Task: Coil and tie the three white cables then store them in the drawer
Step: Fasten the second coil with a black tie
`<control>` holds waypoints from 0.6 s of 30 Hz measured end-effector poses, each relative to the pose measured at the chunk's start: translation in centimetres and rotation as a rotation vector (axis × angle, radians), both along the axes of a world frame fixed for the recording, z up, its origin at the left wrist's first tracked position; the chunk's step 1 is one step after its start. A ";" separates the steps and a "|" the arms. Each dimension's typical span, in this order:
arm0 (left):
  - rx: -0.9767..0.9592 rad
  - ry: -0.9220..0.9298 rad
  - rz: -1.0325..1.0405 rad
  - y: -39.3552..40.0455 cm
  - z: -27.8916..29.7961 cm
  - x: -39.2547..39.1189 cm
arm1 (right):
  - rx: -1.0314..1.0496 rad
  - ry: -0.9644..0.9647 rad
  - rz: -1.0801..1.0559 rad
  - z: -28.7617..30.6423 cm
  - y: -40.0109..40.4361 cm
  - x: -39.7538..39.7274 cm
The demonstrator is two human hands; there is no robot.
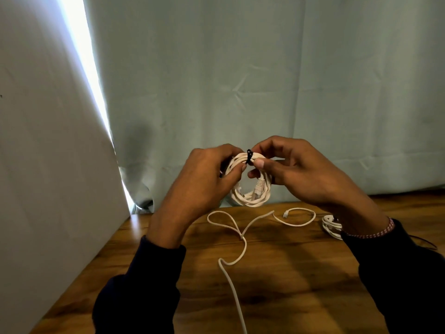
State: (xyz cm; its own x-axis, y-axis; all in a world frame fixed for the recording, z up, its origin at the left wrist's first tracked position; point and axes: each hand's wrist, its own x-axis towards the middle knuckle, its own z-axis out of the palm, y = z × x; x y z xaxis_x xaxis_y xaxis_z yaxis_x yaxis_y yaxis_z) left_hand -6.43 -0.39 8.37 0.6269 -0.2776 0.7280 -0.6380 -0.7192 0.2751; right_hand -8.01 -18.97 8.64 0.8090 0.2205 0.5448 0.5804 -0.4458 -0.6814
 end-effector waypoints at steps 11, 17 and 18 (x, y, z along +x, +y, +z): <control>0.018 -0.173 0.099 -0.2 -0.9 1.0 | 0.050 0.024 -0.011 -0.5 0.9 0.3; -0.220 -0.110 0.085 -0.6 -1.0 0.8 | 0.030 0.163 0.074 -0.1 0.0 0.3; -0.302 -0.064 0.081 -0.6 -0.9 0.7 | 0.031 0.202 0.114 -0.1 -0.1 0.2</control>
State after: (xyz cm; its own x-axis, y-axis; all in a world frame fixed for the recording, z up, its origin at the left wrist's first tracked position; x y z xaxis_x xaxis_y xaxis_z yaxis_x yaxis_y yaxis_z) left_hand -5.69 -1.00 7.44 0.5881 0.0057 0.8088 -0.6051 -0.6604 0.4447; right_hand -7.80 -19.04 8.57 0.8732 0.3025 0.3821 0.4761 -0.3623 -0.8013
